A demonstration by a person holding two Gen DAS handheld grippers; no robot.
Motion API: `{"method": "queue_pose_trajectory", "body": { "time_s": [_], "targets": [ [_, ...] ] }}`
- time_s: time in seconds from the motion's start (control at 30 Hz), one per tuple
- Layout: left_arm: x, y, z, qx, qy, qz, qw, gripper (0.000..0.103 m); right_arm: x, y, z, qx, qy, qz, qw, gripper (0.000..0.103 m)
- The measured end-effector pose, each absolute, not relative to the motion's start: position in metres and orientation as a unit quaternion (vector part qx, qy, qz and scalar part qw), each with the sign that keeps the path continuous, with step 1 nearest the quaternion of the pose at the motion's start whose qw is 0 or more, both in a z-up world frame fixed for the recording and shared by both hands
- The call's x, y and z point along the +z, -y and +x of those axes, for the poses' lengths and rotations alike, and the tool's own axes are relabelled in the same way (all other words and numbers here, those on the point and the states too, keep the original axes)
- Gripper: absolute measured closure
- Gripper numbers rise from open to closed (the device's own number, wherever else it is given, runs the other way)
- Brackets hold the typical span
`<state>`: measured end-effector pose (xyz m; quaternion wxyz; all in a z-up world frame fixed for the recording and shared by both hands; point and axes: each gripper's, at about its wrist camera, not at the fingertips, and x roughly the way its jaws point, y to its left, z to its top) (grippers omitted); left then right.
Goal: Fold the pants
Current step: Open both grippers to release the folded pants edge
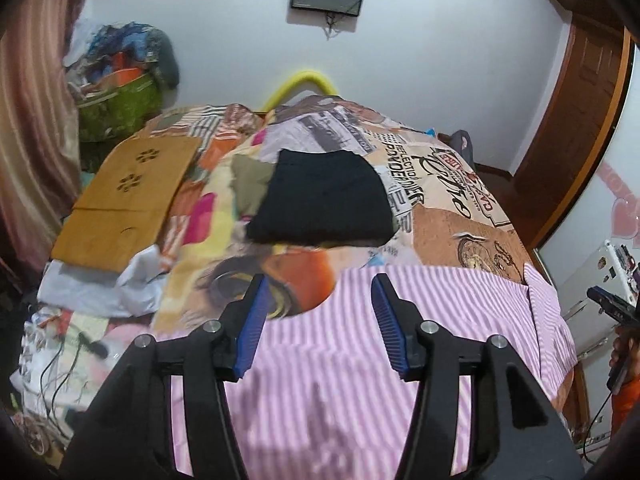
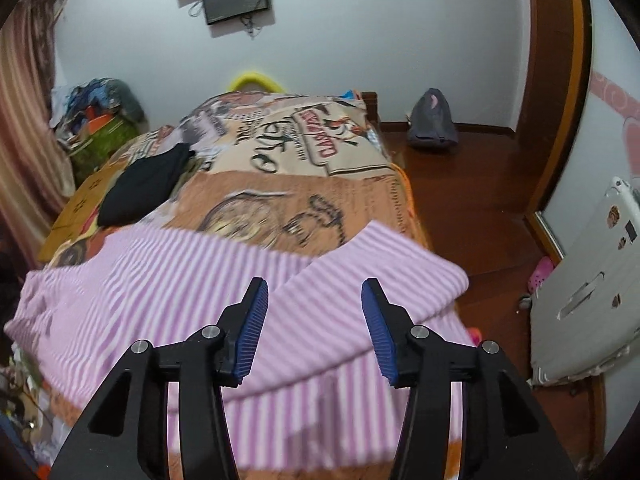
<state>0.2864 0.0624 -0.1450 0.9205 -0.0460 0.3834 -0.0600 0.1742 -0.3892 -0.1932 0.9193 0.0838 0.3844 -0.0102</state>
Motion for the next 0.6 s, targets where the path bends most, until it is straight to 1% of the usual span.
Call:
{"method": "queue_pose_trajectory", "body": {
  "time_s": [0.23,0.43,0.6],
  "targets": [
    [-0.185,-0.019,0.346,-0.073,-0.422,-0.028,0.903,0.051,-0.228,0.417,0.240,-0.023,-0.419,0.083,0.904,0.058],
    [-0.221,-0.001,0.381,-0.074,-0.453,-0.020,0.888,0.051,-0.279,0.444,0.307,-0.030,-0.475,0.086,0.875,0.058],
    [-0.244,0.009,0.398,-0.071,-0.474,-0.009,0.877,0.051,-0.312,0.455,0.344,-0.023,-0.514,0.090,0.853,0.058]
  ]
}}
